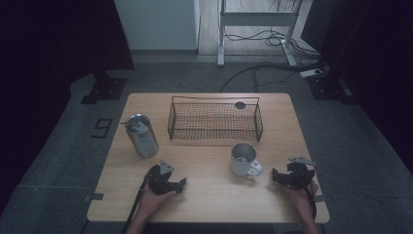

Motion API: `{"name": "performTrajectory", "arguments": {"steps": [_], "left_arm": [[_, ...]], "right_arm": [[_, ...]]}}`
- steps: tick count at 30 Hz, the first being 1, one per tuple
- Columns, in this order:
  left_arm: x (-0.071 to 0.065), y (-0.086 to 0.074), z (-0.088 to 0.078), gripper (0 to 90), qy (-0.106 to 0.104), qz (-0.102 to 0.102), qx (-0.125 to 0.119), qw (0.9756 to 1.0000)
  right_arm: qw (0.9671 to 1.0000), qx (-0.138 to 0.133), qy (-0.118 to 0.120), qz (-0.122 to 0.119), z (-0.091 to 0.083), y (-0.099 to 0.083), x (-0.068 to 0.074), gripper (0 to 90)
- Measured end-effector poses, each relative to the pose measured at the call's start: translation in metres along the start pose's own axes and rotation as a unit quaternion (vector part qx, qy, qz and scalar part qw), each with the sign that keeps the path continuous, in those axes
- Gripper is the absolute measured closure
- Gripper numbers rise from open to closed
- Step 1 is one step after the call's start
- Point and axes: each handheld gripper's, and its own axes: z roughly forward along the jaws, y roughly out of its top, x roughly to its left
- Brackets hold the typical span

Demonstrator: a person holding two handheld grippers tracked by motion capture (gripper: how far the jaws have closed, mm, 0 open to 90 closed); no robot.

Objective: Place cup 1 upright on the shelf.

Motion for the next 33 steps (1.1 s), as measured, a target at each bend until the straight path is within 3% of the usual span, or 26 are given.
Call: {"name": "performTrajectory", "arguments": {"steps": [18, 23, 25, 30, 33], "left_arm": [[0.000, 0.000, 0.000, 14.3, 0.001, 0.001, 0.000, 1.0000], [-0.002, 0.000, 0.000, 14.2, 0.008, -0.007, 0.000, 0.9999], [-0.004, 0.000, -0.001, 14.0, 0.017, -0.022, 0.000, 0.9996], [-0.008, 0.002, -0.010, 14.1, 0.028, -0.018, -0.013, 0.9994], [-0.006, 0.005, -0.018, 14.1, 0.022, -0.024, -0.028, 0.9991]], "right_arm": [[1.0000, 0.001, -0.006, 0.008, -0.003, -0.003, 0.001, 0.0], [0.9999, 0.000, -0.007, 0.008, -0.004, -0.004, 0.001, 0.0], [0.9999, -0.001, -0.008, 0.009, -0.004, -0.004, 0.000, 0.0], [1.0000, 0.000, -0.004, 0.005, -0.004, -0.004, -0.001, 0.0], [1.0000, 0.000, -0.004, 0.005, -0.004, -0.004, -0.001, 0.0]]}}
